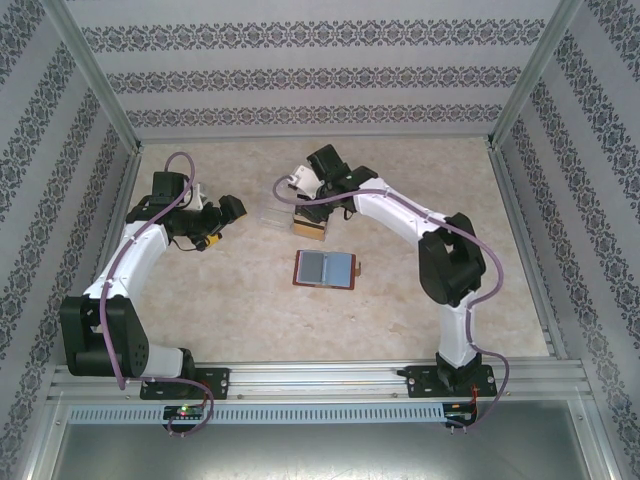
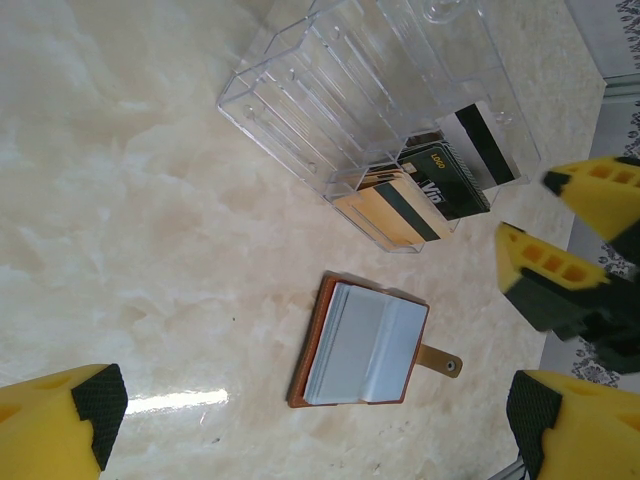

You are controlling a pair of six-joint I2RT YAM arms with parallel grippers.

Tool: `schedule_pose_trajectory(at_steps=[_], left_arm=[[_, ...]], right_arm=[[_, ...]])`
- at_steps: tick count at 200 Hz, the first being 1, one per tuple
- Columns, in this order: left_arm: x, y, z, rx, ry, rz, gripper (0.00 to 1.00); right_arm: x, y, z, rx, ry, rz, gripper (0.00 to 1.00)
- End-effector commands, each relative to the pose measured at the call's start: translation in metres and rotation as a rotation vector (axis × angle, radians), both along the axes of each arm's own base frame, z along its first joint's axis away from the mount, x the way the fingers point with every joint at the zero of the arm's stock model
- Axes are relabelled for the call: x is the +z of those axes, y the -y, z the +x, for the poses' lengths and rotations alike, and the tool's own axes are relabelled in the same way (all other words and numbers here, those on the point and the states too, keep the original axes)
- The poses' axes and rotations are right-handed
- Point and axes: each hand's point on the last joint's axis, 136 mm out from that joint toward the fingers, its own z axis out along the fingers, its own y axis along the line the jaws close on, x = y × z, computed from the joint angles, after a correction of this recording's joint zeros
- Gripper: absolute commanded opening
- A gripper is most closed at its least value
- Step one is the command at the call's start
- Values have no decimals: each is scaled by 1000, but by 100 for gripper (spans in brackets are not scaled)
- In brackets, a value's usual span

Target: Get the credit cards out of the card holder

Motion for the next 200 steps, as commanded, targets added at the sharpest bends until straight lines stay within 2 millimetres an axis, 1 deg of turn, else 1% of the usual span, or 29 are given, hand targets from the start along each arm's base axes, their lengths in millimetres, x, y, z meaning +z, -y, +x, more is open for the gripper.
schedule_pose_trajectory(at_steps=[1, 16, 31, 50, 61, 74, 103, 121, 136, 147, 156, 170, 191, 200], left_arm=[[-2, -1, -1, -2, -9, -18, 100], [1, 1, 0, -4, 1, -32, 100], [1, 3, 0, -5, 3, -42, 100], [-1, 7, 0, -9, 1, -44, 100], [-3, 11, 0, -14, 0, -45, 100], [-5, 16, 0, -22, -2, -47, 100], [-13, 27, 0, -37, -22, -45, 100], [-17, 34, 2, -48, -31, -52, 100], [-20, 40, 3, -59, -37, -50, 100], [-22, 44, 3, -69, -43, -50, 100], [-25, 48, 3, -77, -52, -50, 100], [-29, 53, 3, -85, -58, -50, 100], [-34, 60, 3, -100, -70, -52, 100], [-36, 64, 4, -107, -74, -51, 100]], right_arm=[[54, 15, -11, -213, 25, 146, 64], [63, 25, -25, -314, 3, 214, 69], [66, 37, -41, -418, -40, 273, 71], [62, 45, -64, -545, -120, 386, 74], [52, 48, -75, -630, -177, 443, 74], [36, 47, -90, -706, -244, 484, 74], [-6, 37, -117, -814, -345, 469, 73], [-30, 32, -124, -855, -379, 433, 73], [-48, 31, -126, -880, -388, 387, 70], [-55, 29, -127, -886, -387, 360, 67], [-59, 26, -126, -872, -374, 347, 67], [-66, 25, -125, -874, -362, 303, 67], [-84, 28, -126, -892, -372, 239, 65], [-89, 27, -126, -895, -379, 230, 65]])
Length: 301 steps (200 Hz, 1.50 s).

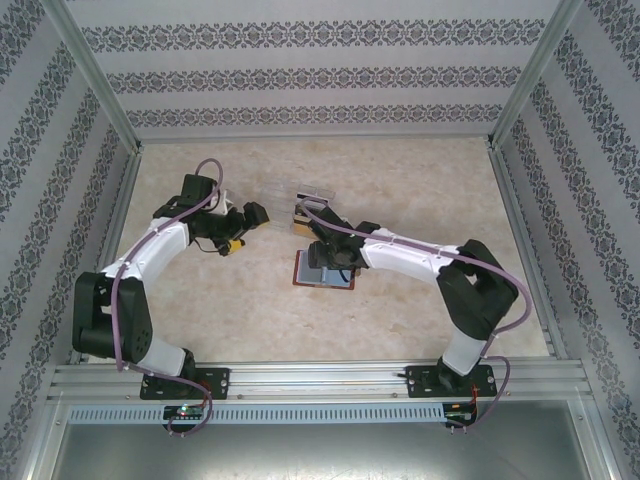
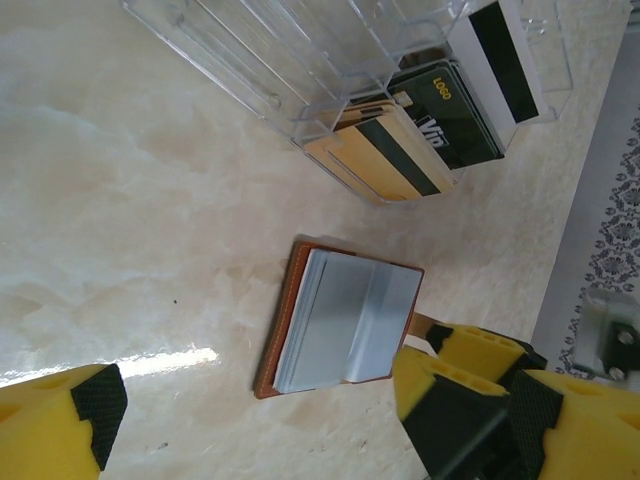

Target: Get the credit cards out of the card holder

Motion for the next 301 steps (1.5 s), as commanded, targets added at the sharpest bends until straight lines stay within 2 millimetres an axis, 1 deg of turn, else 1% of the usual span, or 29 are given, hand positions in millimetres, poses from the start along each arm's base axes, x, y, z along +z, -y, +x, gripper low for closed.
schedule_pose_trajectory(at_steps=[1, 33, 55, 72, 109, 121, 164, 178, 196, 205, 227, 278, 301], left_arm=[[-6, 9, 3, -9, 4, 0, 100], [-13, 23, 2, -46, -6, 1, 98], [-17, 32, 2, -67, -18, -9, 93], [-18, 39, 2, -86, -20, -15, 90], [-23, 53, 0, -122, -34, -15, 83], [-26, 56, -2, -131, -43, -15, 82], [-34, 68, -4, -159, -63, -16, 78], [-38, 70, -5, -162, -75, -14, 72], [-42, 76, -6, -177, -88, -8, 63], [-45, 78, -7, -185, -94, -6, 60], [-49, 86, -10, -200, -106, -9, 54], [-56, 102, -13, -244, -125, -21, 39], [-60, 109, -15, -258, -131, -25, 35]], right_arm=[[-7, 1, 3, -30, 0, -48, 65], [-17, 5, 2, -36, -19, -77, 64], [-26, 12, 2, -44, -29, -116, 62], [-31, 12, 1, -38, -38, -124, 61], [-38, 7, 1, -25, -56, -98, 62], [-41, 8, 0, -26, -63, -103, 63], [-50, 16, -2, -36, -80, -143, 63], [-54, 20, -3, -39, -87, -160, 63], [-60, 22, -5, -39, -101, -175, 58], [-63, 23, -6, -39, -108, -183, 55], [-67, 25, -8, -39, -119, -190, 52], [-69, 25, -9, -36, -123, -183, 50], [-69, 25, -10, -35, -122, -177, 50]])
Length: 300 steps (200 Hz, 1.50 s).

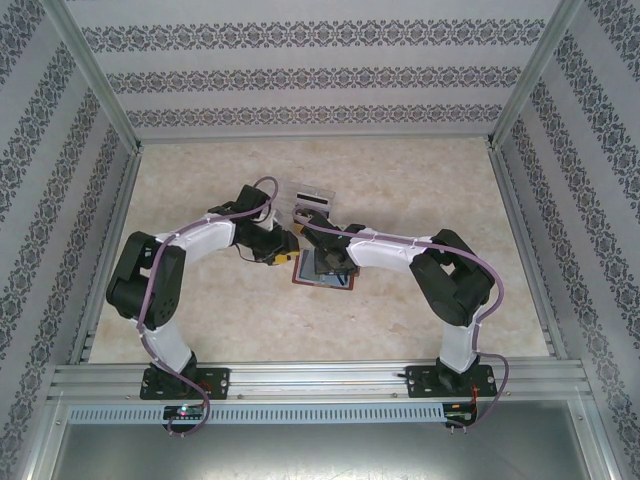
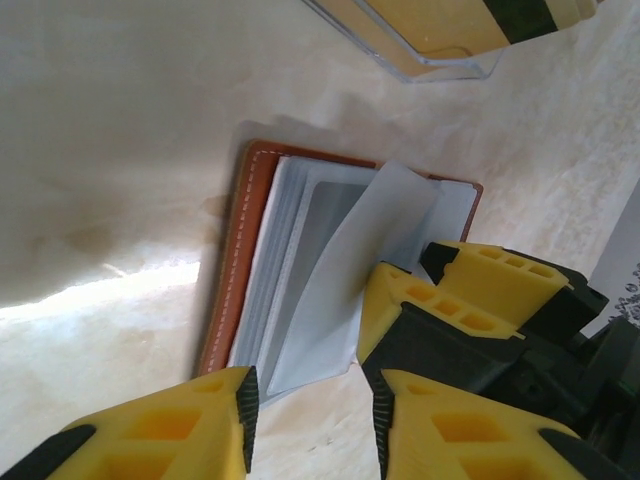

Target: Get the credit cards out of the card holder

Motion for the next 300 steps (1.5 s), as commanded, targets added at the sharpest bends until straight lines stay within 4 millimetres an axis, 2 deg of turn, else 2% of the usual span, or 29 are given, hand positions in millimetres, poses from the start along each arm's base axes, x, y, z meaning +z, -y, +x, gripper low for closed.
schedule_pose_trajectory(at_steps=[1, 29, 42, 95, 122, 190, 258, 300], left_arm=[[6, 16, 5, -32, 30, -34, 35], [4, 25, 6, -55, 36, -57, 34], [7, 31, 13, -69, 72, -91, 34], [-11, 36, 26, -76, 97, -82, 35], [-12, 39, 33, -74, 127, -90, 35], [-34, 40, 29, -105, 130, -35, 37], [-23, 48, 21, -150, 135, -91, 32], [-13, 55, 15, -181, 148, -139, 25]], right_arm=[[-27, 14, -13, -6, -70, -57, 50], [-27, 14, -13, -6, -71, -50, 50], [-28, 14, -13, -6, -73, -45, 50], [-28, 13, -15, -5, -74, -31, 49], [-28, 12, -15, -5, -75, -18, 49], [-28, 13, -15, -11, -75, -5, 49], [-25, 12, -13, -13, -70, 20, 48], [-10, 10, -7, -12, -33, 58, 48]])
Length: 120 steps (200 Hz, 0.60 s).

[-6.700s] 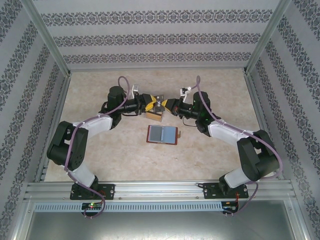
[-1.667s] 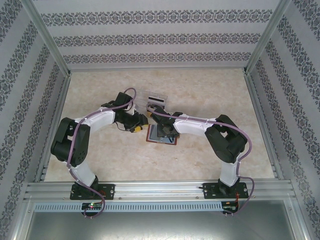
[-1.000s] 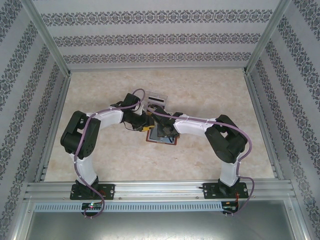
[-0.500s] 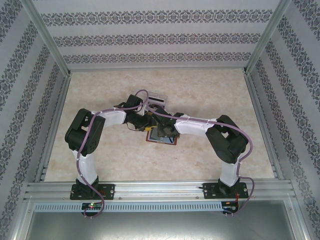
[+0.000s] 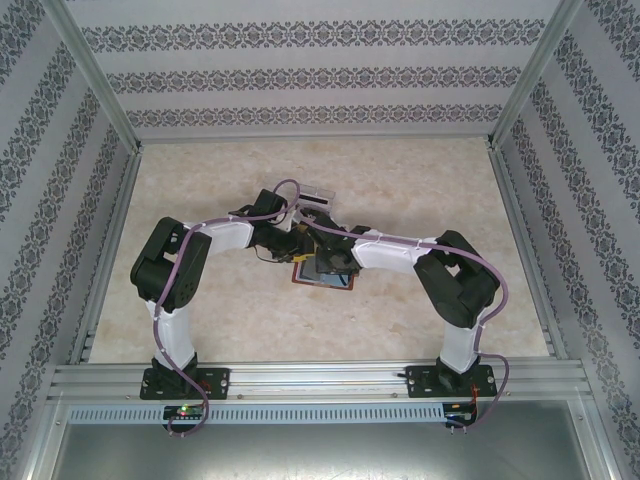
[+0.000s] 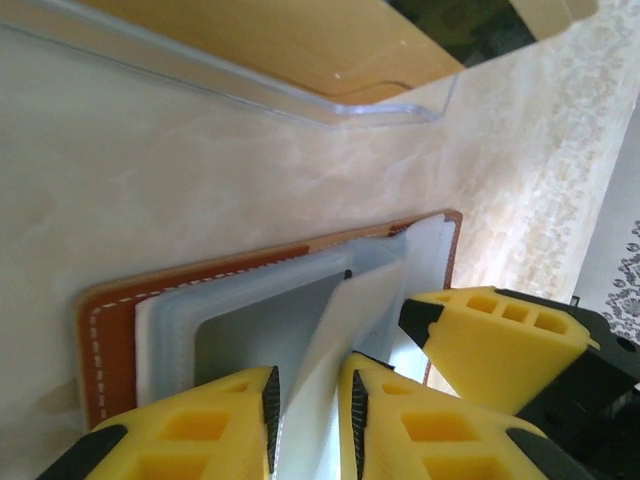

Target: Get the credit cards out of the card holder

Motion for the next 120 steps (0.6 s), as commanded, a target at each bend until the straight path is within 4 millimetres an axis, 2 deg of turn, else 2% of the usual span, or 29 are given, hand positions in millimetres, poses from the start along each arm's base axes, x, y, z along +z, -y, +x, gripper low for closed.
schedule_pose_trajectory(at_steps=[1, 29, 55, 83, 120], left_arm=[[13, 12, -5, -59, 44, -53, 26], [16, 12, -8, -64, 50, -60, 26], [23, 14, -8, -59, 57, -82, 26], [32, 19, -9, -56, 59, -123, 26], [43, 32, -13, -56, 53, -180, 30]], right_arm=[[-11, 8, -10, 1, -46, 2, 48], [8, 5, -6, -1, 9, 54, 50], [32, 6, -3, -8, 85, 104, 55], [55, 19, 0, -43, 169, 115, 59], [68, 45, -1, -129, 245, 103, 62]])
